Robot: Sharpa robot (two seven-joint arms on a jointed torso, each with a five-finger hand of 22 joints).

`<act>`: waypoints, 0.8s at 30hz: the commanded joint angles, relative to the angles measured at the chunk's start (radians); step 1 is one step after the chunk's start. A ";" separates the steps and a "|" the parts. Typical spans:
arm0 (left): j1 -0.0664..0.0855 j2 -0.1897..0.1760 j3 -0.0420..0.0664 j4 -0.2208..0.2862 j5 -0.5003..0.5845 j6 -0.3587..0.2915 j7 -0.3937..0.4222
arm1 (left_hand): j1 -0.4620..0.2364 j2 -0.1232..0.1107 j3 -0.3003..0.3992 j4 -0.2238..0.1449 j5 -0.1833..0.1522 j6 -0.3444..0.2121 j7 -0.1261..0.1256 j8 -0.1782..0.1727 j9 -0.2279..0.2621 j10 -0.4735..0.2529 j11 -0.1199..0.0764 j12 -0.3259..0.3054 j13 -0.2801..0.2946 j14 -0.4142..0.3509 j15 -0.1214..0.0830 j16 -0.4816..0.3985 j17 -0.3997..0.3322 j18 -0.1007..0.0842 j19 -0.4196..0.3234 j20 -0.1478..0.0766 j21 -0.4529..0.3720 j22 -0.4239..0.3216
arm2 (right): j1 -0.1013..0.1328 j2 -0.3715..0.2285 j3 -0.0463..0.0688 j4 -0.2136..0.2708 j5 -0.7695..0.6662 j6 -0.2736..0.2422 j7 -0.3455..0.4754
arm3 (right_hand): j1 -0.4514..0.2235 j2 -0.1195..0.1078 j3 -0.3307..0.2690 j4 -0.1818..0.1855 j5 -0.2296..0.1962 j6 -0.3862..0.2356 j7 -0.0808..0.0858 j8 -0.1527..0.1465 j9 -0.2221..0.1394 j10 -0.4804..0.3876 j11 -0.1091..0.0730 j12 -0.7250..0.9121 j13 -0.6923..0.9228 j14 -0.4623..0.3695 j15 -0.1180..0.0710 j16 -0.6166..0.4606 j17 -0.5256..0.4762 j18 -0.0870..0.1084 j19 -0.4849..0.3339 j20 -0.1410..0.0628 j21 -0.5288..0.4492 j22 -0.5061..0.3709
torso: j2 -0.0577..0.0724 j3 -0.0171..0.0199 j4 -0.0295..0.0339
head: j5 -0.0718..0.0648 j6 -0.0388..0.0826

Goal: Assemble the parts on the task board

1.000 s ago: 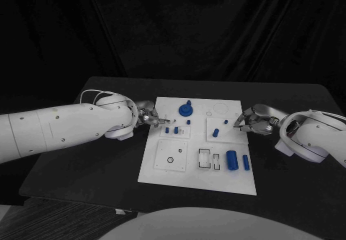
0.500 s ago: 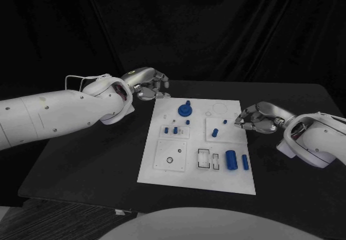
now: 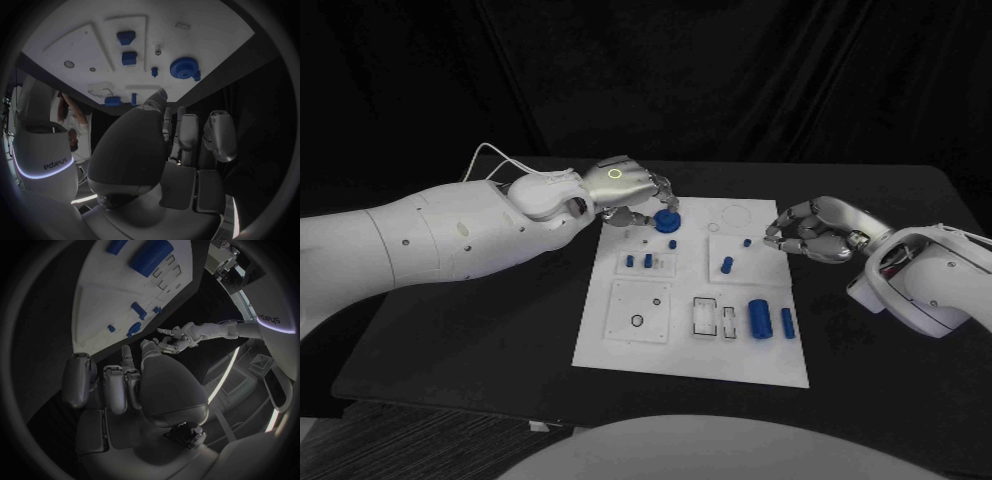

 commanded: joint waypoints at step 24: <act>-0.013 0.090 0.002 -0.045 -0.179 0.143 -0.007 | -0.081 -0.001 0.125 -0.105 0.044 0.072 -0.001 -0.018 -0.318 0.071 -0.056 -0.150 -0.359 0.057 -0.034 0.042 -0.078 -0.041 0.073 -0.014 0.075 0.196 | -0.002 0.023 0.000 -0.016 -0.001 0.011 -0.004 | 0.038 0.012 -0.001 0.006 0.024 0.003 0.001 0.020 0.001 0.108 -0.005 -0.015 0.229 0.087 -0.008 -0.020 0.196 0.012 0.020 -0.004 0.015 0.193 | 0.003 -0.0019 0.0012 | -0.006 0.000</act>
